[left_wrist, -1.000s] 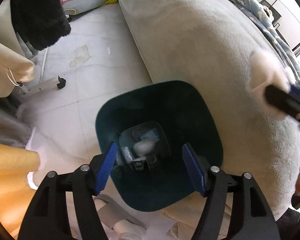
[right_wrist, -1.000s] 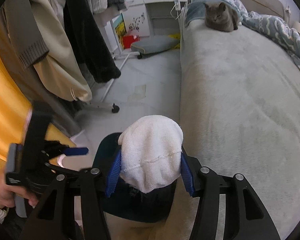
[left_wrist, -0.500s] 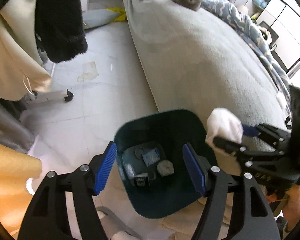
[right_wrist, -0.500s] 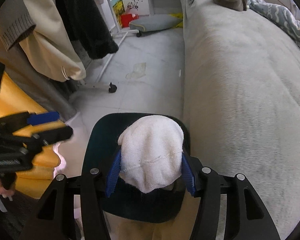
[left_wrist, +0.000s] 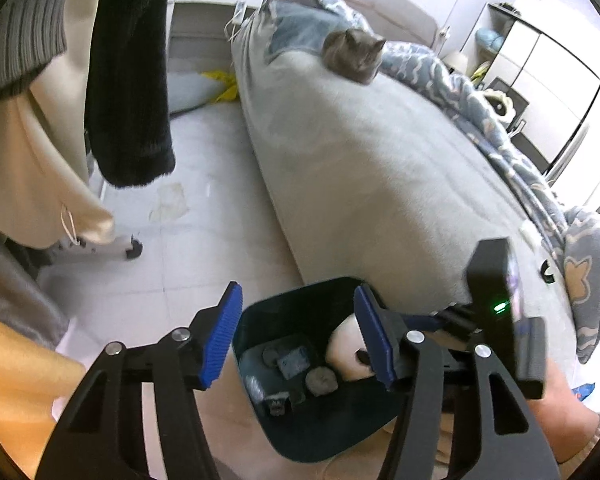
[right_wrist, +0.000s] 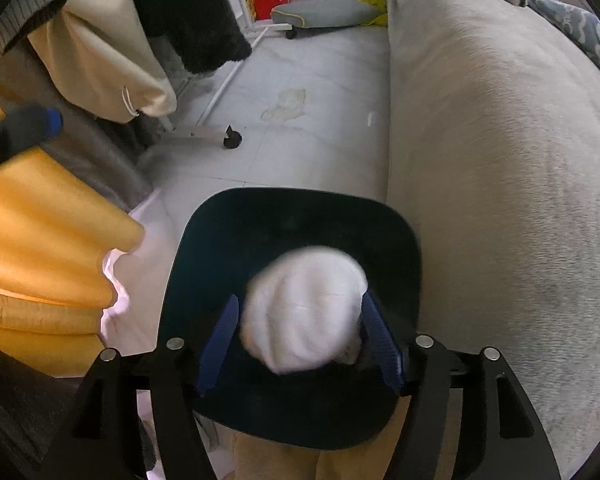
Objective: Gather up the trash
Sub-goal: 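Open both tools to drop the white cloths into the bin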
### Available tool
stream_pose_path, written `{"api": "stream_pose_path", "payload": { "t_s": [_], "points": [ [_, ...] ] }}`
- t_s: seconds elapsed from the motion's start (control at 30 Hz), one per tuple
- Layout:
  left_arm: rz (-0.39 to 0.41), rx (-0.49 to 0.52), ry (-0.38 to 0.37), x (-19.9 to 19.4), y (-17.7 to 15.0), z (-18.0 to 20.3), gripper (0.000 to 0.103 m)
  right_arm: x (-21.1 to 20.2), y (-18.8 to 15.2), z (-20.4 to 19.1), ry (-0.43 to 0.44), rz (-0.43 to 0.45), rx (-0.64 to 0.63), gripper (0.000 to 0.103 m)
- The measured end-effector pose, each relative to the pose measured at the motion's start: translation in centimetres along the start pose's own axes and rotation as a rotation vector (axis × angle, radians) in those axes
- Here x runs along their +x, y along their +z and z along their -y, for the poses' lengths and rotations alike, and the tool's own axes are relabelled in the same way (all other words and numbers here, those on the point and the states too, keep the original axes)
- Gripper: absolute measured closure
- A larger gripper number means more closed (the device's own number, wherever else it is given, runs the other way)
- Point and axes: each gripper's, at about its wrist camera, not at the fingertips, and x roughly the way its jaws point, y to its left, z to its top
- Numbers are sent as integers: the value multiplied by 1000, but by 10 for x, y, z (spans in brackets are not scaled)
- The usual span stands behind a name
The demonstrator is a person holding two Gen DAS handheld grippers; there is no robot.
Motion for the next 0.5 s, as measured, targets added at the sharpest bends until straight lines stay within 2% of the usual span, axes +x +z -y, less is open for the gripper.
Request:
{"api": "stream_pose_path", "payload": {
  "t_s": [0.2, 0.5],
  "points": [
    [74, 22, -36, -15, 9, 8, 43, -4, 4, -3, 21, 11, -15, 30],
    [153, 55, -81, -32, 17, 27, 39, -40, 2, 13, -10, 144, -2, 28]
  ]
}}
